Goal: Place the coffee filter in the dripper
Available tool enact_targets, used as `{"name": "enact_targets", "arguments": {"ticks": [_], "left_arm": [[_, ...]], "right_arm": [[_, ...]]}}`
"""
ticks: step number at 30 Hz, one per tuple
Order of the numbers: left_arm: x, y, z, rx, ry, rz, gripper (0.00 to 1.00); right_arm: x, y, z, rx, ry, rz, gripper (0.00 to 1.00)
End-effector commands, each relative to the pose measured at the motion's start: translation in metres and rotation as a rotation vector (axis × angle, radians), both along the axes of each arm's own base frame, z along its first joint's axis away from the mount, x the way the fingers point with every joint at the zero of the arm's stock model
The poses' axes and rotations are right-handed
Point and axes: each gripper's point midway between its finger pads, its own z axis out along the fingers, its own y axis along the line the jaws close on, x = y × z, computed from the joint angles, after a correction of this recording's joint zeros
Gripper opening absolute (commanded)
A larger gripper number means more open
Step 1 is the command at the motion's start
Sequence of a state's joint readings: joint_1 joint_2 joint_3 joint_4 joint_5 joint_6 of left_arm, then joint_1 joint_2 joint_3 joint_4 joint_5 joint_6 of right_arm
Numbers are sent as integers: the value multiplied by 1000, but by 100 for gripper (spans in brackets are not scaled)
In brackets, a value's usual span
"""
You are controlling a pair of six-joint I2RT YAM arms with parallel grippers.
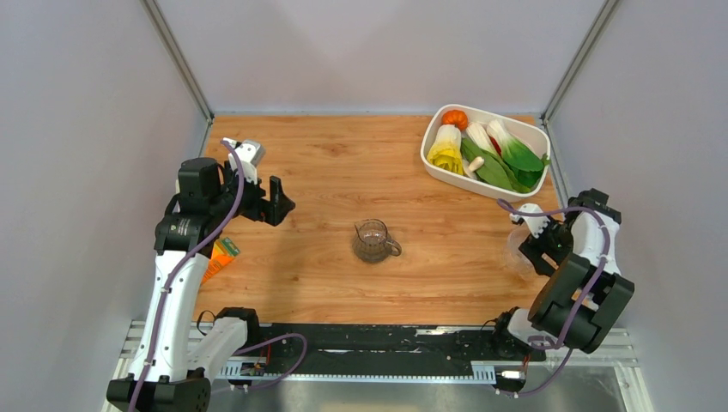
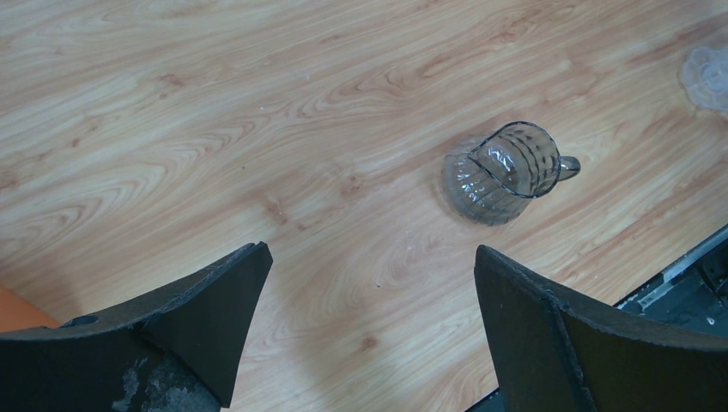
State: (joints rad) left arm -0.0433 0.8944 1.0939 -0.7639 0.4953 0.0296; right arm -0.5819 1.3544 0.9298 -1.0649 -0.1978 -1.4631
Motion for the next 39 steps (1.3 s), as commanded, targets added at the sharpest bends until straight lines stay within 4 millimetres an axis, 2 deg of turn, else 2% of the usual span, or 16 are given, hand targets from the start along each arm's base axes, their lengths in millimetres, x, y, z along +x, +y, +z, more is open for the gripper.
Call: {"name": "enact_targets", "arguments": {"ticks": [1,9,14,18,21,23,26,30,34,39], "left_arm": [[6,2,16,9,-71,2,100],[8,2,11,-1,-54,10,100],[8,3,12,-2,-58,21,100],[9,2,10,-7,-57,15,100],[10,-1,9,-15,-50,0,100],[9,-2,9,-19,-48,-7,100],[7,-4,9,-18,-49,-29,100],[5,-7,8,-20,-57,-50,100],[3,-13,9,-29,-67,-95,100],[1,-16,10,-37,-67,-117,100]], "right_arm": [[21,29,0,103,-70,-29,76],[35,96,0,287,-34,-95,71],[21,122,0,368,28,-126,70],[-2,139,8,428,96,-57,69],[-13,135,18,392,104,12,69],[-13,127,29,369,79,53,69],[3,103,49,340,-9,80,69],[38,73,67,272,-117,116,71],[66,65,67,272,-164,171,81],[82,67,55,299,-174,274,89]]}}
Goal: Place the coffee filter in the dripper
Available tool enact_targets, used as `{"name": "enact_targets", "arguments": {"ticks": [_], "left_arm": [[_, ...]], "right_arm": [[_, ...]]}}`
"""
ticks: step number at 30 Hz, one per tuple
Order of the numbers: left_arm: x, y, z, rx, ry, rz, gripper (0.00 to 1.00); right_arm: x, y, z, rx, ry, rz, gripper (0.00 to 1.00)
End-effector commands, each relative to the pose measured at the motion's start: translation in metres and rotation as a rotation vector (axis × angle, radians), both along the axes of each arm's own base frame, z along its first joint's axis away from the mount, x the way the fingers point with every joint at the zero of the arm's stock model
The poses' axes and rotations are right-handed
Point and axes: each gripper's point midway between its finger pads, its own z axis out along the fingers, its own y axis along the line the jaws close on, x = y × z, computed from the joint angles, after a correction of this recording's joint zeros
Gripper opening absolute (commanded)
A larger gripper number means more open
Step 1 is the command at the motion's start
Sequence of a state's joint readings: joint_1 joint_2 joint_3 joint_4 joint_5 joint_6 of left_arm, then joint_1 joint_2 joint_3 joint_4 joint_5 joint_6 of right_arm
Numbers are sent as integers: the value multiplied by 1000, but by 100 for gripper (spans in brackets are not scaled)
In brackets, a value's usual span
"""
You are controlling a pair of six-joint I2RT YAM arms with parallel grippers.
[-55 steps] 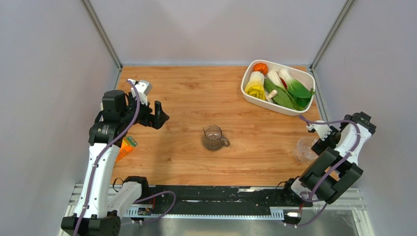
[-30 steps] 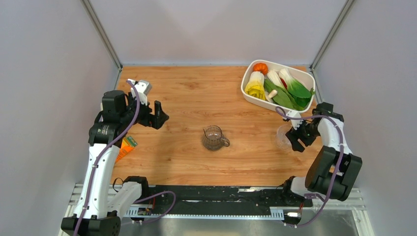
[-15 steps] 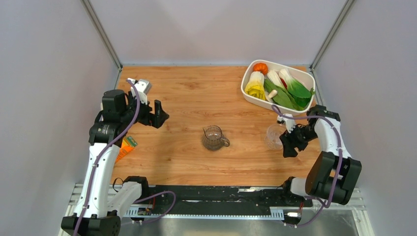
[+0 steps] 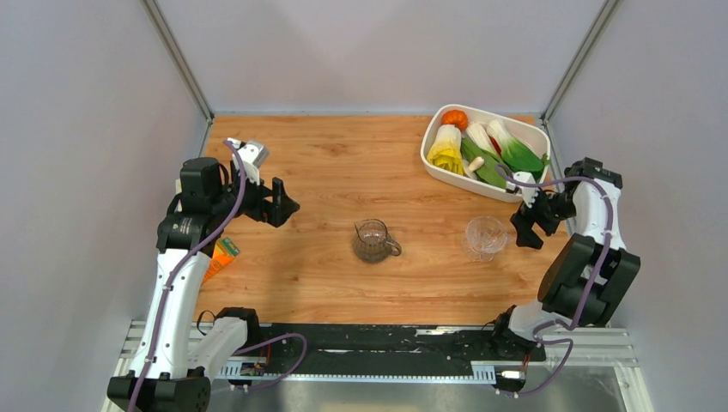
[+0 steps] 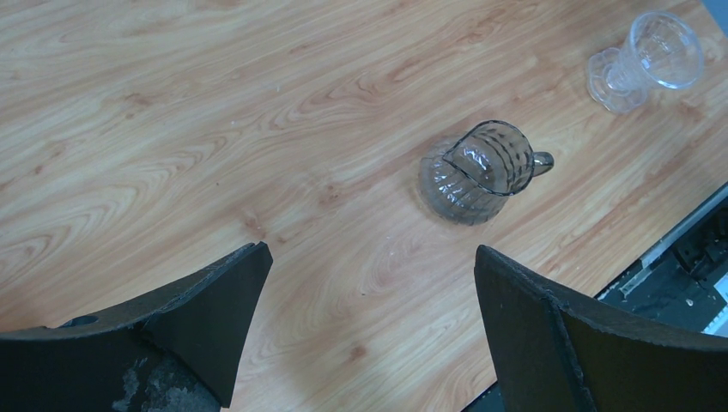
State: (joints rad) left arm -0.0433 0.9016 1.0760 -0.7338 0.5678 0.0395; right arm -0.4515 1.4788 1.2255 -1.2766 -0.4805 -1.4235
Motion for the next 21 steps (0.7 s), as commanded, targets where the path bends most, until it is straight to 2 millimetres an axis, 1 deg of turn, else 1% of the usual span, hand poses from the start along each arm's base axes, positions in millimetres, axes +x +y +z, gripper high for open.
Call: {"name": "enact_targets", "arguments": {"ticks": [1,4,8,11,14,18,21], "left_arm": [[0,-5,12,-7,-58,-55,100],[-1,-6,15,-4,-65,-65,100],[-1,-6,13,1,-64,-73,100],[-1,-7,12,-3,-50,-74,100],[0,-5,6,11,-35,-72,100],[4,-2,-5,38,-8,-67,100],[5,-1,-11,47,14,-70,100]], "right_arm": [[23,7,-1,30,-96,158,90],[21,16,-13,51,-88,203,91],[18,27,-29,64,-95,248,89],[18,35,-39,94,-90,269,87],[19,37,-49,120,-76,273,84],[21,39,-59,148,-65,277,77],[21,43,-58,165,-80,283,65]]}}
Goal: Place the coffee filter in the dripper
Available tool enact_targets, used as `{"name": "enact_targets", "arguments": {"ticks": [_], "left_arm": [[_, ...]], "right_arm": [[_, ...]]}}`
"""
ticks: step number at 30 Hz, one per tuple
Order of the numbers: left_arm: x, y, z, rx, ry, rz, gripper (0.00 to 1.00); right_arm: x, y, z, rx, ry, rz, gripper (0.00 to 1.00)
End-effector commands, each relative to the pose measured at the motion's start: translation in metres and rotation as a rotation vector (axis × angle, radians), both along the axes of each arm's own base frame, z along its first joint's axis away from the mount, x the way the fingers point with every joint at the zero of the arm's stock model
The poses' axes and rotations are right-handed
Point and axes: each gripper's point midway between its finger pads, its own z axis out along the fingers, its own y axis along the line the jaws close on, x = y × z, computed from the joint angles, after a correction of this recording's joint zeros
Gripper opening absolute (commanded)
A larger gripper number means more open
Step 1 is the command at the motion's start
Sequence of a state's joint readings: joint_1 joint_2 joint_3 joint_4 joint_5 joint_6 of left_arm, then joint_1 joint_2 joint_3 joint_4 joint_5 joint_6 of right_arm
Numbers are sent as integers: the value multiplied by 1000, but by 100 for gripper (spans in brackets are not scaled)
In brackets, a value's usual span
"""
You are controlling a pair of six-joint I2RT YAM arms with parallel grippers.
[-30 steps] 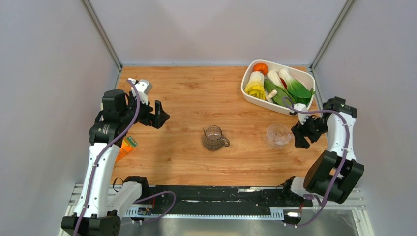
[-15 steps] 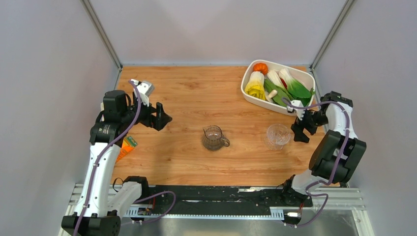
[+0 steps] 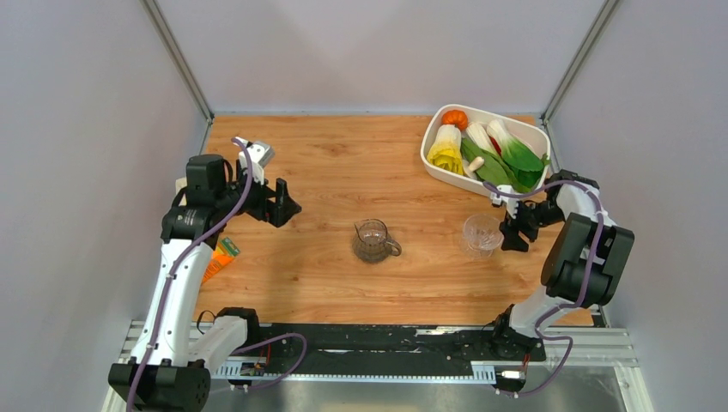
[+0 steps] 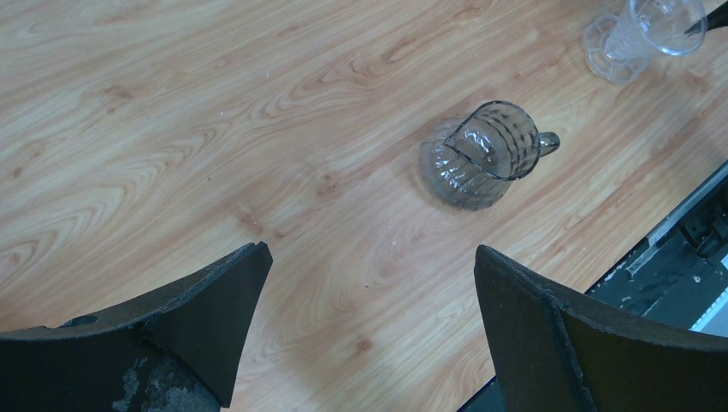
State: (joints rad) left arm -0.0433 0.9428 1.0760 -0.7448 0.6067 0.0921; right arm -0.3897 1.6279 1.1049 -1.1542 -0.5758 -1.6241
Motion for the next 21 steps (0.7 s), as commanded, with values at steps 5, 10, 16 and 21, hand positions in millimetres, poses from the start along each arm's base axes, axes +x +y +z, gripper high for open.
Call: {"name": "enact_targets", "arguments": {"ticks": [5,10,16,21], "left_arm": [[6,4,-6,36,2,-8,100],[5,3,-7,25,6,-9,100],[4,3,-6,25,2,-8,100],[3,3,-7,23,3,-7,100]], "right_arm": [[1,19,10,71,-121,72,46],[-7,27,19,72,-168,105,37],[-11,33,25,93,-181,95,25],[-16,36,25,92,-184,91,16]]}}
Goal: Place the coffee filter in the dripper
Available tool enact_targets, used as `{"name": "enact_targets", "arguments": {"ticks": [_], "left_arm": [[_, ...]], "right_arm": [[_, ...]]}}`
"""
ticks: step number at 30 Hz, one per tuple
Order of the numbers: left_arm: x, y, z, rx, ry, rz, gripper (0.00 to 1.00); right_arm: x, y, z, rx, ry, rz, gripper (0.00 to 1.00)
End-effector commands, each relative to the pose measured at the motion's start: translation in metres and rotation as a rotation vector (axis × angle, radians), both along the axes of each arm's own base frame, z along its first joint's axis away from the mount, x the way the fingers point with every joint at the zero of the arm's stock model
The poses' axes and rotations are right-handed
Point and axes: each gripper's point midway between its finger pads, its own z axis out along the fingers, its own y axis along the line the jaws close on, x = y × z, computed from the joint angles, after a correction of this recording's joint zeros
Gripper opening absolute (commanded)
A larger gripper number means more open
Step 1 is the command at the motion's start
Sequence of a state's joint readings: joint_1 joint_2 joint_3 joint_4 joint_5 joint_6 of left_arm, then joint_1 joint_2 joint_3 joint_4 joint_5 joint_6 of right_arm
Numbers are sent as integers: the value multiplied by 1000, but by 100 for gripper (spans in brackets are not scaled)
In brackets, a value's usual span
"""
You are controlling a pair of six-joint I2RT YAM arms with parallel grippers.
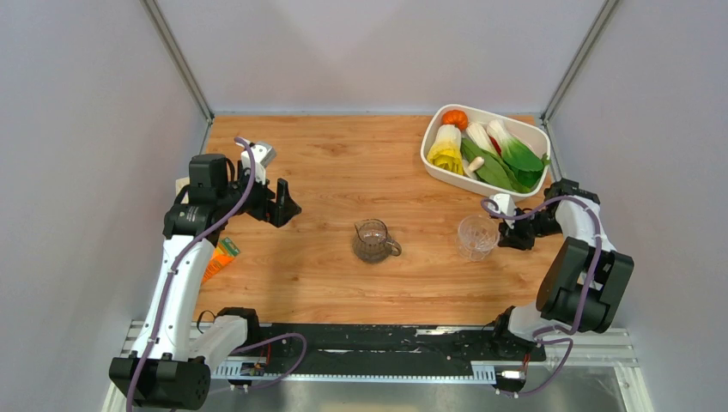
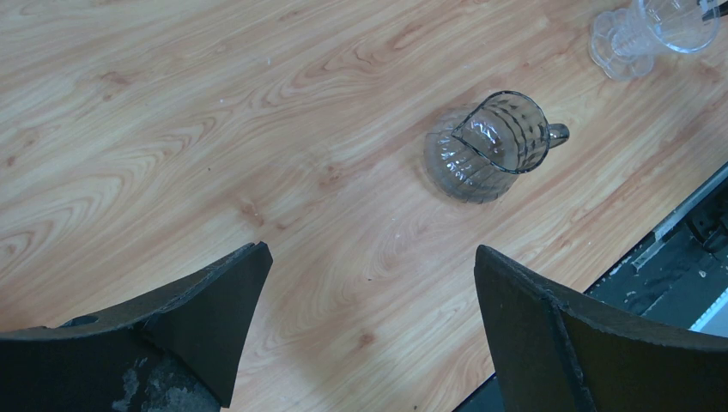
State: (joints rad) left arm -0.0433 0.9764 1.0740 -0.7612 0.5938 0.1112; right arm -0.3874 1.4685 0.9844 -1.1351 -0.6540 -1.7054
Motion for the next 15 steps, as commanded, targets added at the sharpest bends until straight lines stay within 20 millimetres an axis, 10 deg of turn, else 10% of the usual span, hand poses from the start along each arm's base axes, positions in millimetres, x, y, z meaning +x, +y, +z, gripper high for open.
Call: {"name": "enact_targets", "arguments": {"ticks": [1,15], "left_arm": [[0,0,4,0,-37,-9,100],[1,-1,5,-21,-57,6,100]], "right_arm": [[-1,15,12,58,-59,27,13],[-1,55,102,208,-168,-17,0]]}}
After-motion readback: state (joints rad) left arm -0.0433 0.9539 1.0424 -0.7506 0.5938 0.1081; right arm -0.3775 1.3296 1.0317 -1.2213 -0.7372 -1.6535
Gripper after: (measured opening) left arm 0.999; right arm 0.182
